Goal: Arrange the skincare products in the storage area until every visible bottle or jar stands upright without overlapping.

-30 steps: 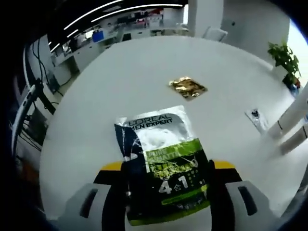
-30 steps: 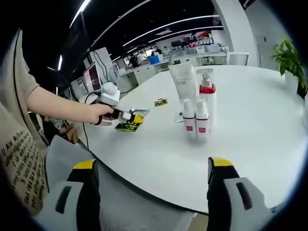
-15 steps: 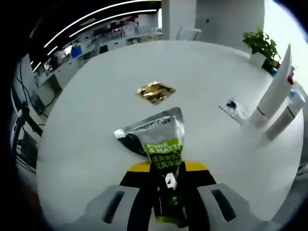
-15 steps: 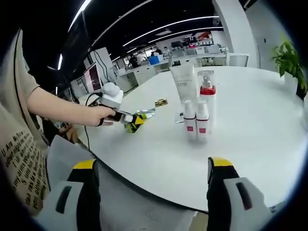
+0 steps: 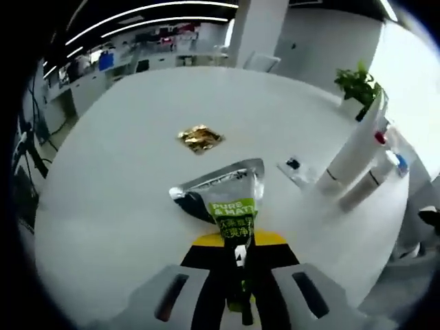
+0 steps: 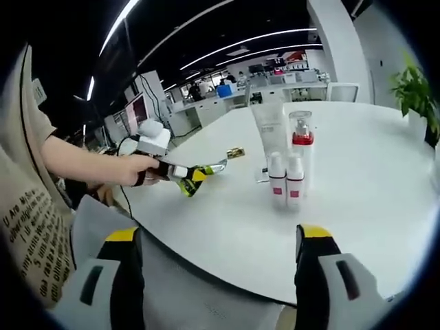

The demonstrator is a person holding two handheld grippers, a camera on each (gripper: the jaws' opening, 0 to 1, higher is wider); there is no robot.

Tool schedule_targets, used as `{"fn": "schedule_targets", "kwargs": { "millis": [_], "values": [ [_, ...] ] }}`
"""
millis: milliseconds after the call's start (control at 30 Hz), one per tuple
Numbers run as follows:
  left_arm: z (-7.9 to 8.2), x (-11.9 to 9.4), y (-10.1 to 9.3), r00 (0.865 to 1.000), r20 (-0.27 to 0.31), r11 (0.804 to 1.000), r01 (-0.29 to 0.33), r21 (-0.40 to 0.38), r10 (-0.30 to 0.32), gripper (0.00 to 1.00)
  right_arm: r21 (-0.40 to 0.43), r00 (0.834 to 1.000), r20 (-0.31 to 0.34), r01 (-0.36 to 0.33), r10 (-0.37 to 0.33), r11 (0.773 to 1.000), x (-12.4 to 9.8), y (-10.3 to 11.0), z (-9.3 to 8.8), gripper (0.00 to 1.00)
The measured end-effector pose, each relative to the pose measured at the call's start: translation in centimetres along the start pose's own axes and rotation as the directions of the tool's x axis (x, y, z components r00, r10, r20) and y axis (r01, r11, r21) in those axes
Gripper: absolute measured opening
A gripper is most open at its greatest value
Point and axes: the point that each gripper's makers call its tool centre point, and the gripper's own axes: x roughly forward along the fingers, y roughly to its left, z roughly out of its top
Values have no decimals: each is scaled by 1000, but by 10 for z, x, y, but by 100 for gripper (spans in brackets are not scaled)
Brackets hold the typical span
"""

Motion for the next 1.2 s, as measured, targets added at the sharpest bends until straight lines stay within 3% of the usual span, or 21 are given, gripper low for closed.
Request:
{"fn": "schedule_targets", "kwargs": {
  "millis": [500,667,1000,1167,1200],
  "values": [
    [7,-49,-44,987,106,990,126,-70,-118,7,7,996,54,-66,66,998,-2,16,13,87],
    [14,-65,-64,973,152,972,195,-132,-174,7,13,992,71,-107,105,994,1,25,18,85],
    [15,-104,-110,929,182,946,325,8,-321,7,7,976,98,-198,197,980,14,46,34,83],
    [12,-118,-118,916,189,933,359,6,-353,7,24,963,123,-245,241,969,20,56,44,79],
    [12,-122,-121,908,192,926,377,13,-372,7,26,961,125,-252,247,967,21,57,45,79]
  ]
}}
